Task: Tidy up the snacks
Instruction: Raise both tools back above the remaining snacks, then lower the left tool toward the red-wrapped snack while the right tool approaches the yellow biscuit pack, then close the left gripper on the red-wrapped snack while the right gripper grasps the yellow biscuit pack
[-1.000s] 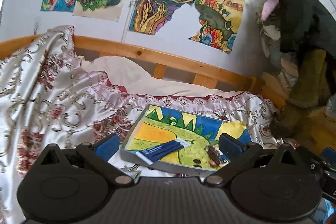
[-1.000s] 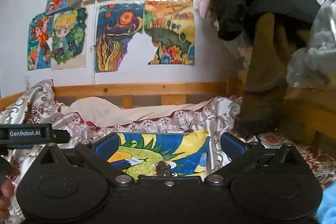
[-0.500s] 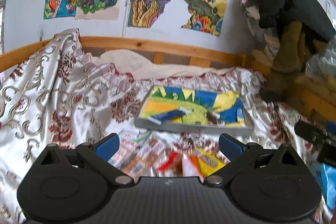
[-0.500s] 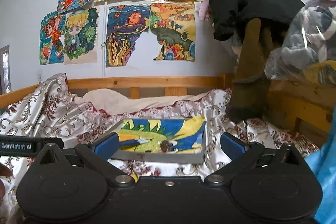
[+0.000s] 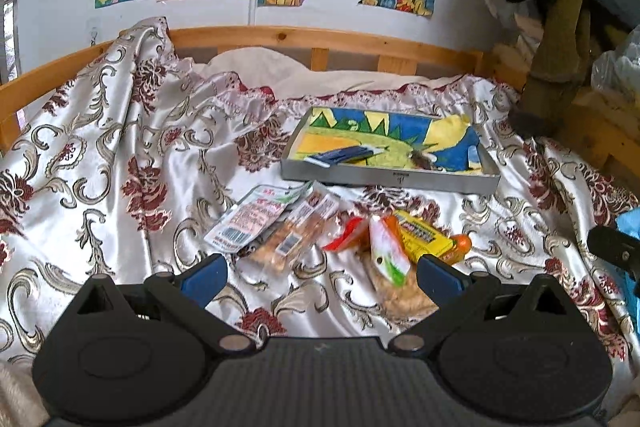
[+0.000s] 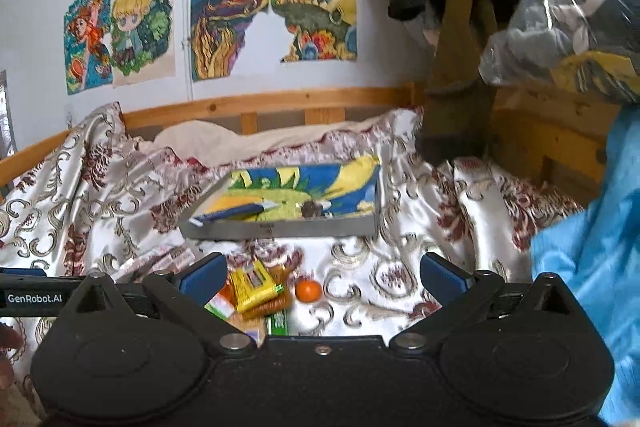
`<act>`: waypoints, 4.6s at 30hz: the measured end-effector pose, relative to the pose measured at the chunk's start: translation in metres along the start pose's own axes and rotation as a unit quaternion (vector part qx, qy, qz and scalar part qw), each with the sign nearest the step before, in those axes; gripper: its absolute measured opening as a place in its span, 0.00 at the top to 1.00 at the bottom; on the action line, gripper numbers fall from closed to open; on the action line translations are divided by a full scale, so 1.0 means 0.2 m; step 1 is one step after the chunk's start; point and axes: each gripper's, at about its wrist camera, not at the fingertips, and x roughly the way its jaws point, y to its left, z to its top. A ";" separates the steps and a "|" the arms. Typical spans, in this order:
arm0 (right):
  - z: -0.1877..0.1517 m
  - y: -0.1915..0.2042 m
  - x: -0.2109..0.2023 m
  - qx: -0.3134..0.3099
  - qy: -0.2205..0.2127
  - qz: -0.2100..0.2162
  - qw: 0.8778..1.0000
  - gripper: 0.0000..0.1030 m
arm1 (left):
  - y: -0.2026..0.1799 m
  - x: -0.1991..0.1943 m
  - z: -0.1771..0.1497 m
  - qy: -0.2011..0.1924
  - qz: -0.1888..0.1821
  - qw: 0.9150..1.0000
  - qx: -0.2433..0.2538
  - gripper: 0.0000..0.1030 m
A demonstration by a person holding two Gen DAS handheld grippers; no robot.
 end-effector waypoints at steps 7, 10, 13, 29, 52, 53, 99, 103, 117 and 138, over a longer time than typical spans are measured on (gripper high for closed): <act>-0.04 0.02 0.00 -0.006 0.031 -0.006 0.999 0.01 | 0.01 0.01 -0.04 0.031 0.002 1.000 -0.006 0.00; -0.05 0.04 0.02 -0.018 0.050 -0.012 0.999 0.01 | 0.01 0.02 -0.05 0.043 0.013 0.999 -0.005 0.00; -0.06 0.05 0.04 -0.028 0.062 -0.015 0.998 0.01 | 0.01 0.03 -0.05 0.060 0.022 0.998 -0.004 0.00; -0.09 0.15 0.14 -0.082 0.116 -0.008 0.990 0.01 | 0.07 0.11 -0.02 0.130 0.029 0.991 -0.021 0.00; -0.02 0.10 0.45 -0.043 0.226 0.066 0.971 0.01 | 0.10 0.44 0.02 0.214 -0.033 0.975 -0.044 0.01; -0.01 0.07 0.49 -0.031 0.234 0.070 0.969 0.01 | 0.10 0.45 0.03 0.213 -0.035 0.976 -0.041 0.01; -0.10 0.32 1.09 -0.206 0.150 0.153 0.955 0.27 | 0.03 0.99 0.15 0.193 -0.163 0.954 -0.159 0.27; -0.10 0.34 1.08 -0.207 0.153 0.157 0.953 0.34 | 0.02 1.01 0.15 0.194 -0.153 0.957 -0.152 0.27; -0.09 0.32 1.10 -0.218 0.172 0.130 0.952 0.36 | 0.03 0.99 0.16 0.200 -0.157 0.955 -0.152 0.59; -0.12 0.39 1.11 -0.253 0.148 0.116 0.949 0.44 | -0.04 1.01 0.16 0.177 -0.153 0.966 -0.107 0.60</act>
